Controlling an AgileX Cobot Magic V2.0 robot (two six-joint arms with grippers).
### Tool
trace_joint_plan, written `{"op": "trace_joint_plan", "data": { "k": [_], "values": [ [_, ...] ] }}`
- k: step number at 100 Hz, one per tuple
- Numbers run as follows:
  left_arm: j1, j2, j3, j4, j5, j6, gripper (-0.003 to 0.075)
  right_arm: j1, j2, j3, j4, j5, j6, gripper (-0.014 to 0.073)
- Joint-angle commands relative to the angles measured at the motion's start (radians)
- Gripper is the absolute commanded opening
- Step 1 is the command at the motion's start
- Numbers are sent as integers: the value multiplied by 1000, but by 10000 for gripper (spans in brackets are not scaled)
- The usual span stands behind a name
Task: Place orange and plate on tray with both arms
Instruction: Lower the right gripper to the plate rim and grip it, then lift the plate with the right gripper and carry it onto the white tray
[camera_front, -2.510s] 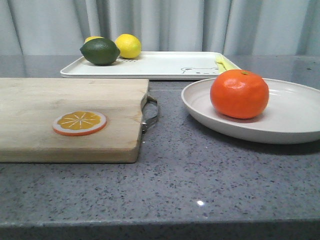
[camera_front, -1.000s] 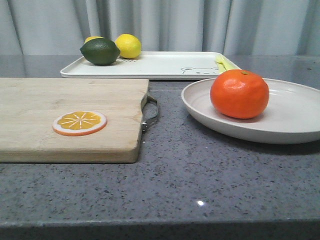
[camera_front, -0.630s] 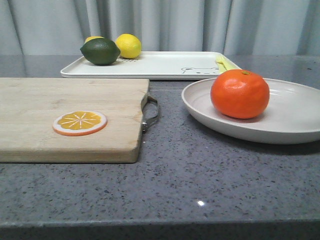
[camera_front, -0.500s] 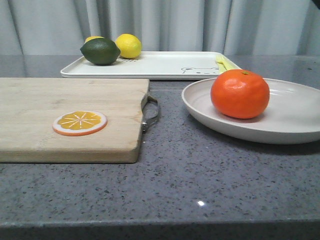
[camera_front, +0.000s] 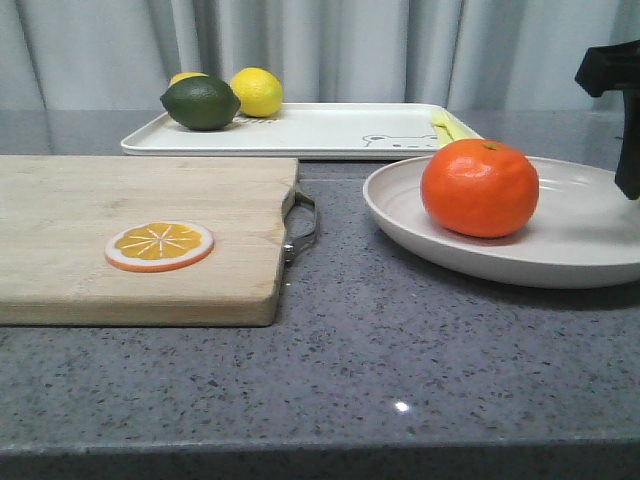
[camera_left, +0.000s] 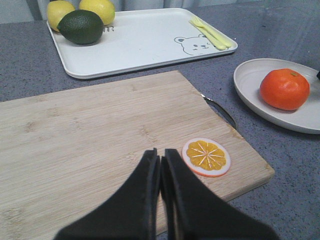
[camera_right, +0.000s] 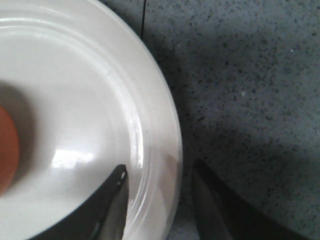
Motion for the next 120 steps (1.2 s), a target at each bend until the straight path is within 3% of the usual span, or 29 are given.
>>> {"op": "trace_joint_plan", "data": {
  "k": [1, 80, 106, 120],
  "values": [
    [1, 6, -25, -8, -76, -7, -19, -2, -14, -34, 0, -18, -7, 328],
    [1, 6, -25, -8, -76, -7, -19, -2, 29, -34, 0, -6, -6, 321],
    [1, 6, -25, -8, -76, -7, -19, -3, 29, -34, 0, 0, 1, 40],
    [1, 6, -25, -8, -76, -7, -19, -4, 29, -34, 0, -2, 3, -62]
  ]
}}
